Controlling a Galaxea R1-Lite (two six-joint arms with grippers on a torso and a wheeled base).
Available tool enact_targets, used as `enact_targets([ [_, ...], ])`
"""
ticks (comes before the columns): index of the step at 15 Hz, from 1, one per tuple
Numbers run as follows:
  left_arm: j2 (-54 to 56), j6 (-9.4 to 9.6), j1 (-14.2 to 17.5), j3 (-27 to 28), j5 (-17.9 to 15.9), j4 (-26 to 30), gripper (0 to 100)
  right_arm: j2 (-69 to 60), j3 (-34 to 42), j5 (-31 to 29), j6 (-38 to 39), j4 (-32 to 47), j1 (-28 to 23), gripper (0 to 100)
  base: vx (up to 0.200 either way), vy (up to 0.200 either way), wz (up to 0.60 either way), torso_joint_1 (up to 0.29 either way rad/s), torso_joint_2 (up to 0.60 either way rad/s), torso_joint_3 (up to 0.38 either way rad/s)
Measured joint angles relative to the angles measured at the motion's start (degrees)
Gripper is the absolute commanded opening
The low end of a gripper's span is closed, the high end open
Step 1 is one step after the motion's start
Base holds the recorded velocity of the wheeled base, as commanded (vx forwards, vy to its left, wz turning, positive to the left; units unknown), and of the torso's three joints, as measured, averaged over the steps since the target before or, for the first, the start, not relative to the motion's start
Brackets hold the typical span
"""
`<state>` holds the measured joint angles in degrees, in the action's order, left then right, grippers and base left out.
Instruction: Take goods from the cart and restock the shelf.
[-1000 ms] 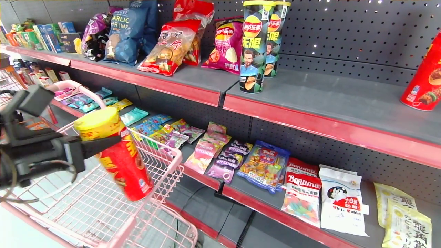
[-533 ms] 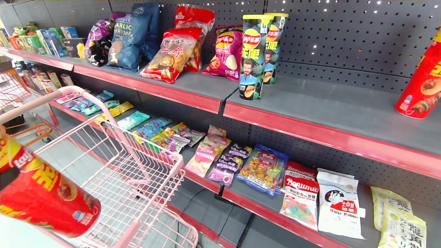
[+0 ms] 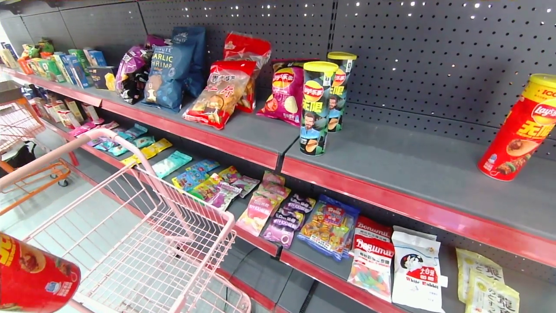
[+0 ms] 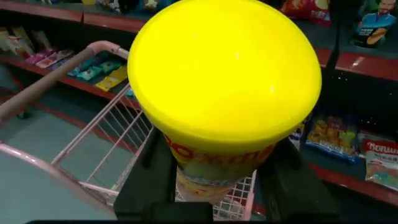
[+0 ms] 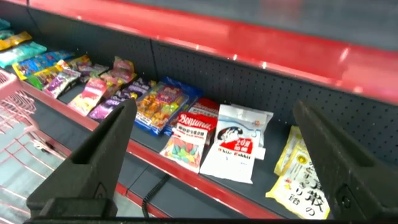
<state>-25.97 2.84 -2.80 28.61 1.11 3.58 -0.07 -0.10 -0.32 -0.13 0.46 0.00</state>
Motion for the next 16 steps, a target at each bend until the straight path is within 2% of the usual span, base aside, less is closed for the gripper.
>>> enact_targets([
  [1, 0.4, 0.55, -0.1, -0.1, -0.2, 0.0, 0, 0.0, 0.0, 0.0, 0.0, 0.0, 0.0, 100, 0.000, 0.000, 0.00, 0.242, -0.62, -0.369],
  [2, 0.9, 1.23, -0.4, -0.2, -1.7, 0.0, 0, 0.0, 0.0, 0.0, 0.1, 0.0, 0.0, 100, 0.000, 0.000, -0.60, 0.256, -0.64, -0.373],
  [4, 1.3, 2.41, -0.6, -0.2, -2.0, 0.0, 0, 0.0, 0.0, 0.1, 0.1, 0.0, 0.0, 100, 0.000, 0.000, -0.60, 0.115, -0.33, -0.176],
  [5, 1.5, 3.40, -0.7, -0.2, -1.7, -0.1, 0, 0.0, 0.0, 0.1, 0.2, 0.0, 0.0, 100, 0.000, 0.000, -0.60, 0.027, -0.06, -0.041],
  [8, 1.5, 3.72, -0.6, -0.5, -1.0, 0.7, 0, 0.0, 0.0, 0.1, 0.2, 0.0, 0.0, 100, 0.000, 0.000, -0.60, 0.022, -0.01, -0.020],
  [10, 1.5, 4.84, -0.3, -0.9, 1.2, 0.9, 0, 0.0, 0.0, 0.1, 0.2, 0.0, 0.0, 100, 0.000, 0.000, -0.60, 0.005, -0.01, 0.000],
  [13, 1.5, 5.78, -0.2, -1.0, 1.6, 1.0, 0, 0.0, 0.0, 0.0, 0.1, 0.0, 0.0, 100, 0.000, 0.000, -0.60, 0.002, 0.00, 0.002],
  [15, 1.6, 7.03, -0.1, -0.9, 1.6, 1.0, 0, 0.0, 0.0, 0.1, 0.1, 0.0, 0.0, 100, 0.000, 0.000, 0.00, 0.000, 0.00, 0.000],
  [16, 1.5, 7.56, -0.1, -0.9, 1.6, 1.0, 0, 0.0, 0.0, 0.0, -0.1, 0.0, 0.0, 100, 0.200, 0.000, 0.00, 0.002, 0.01, 0.002],
])
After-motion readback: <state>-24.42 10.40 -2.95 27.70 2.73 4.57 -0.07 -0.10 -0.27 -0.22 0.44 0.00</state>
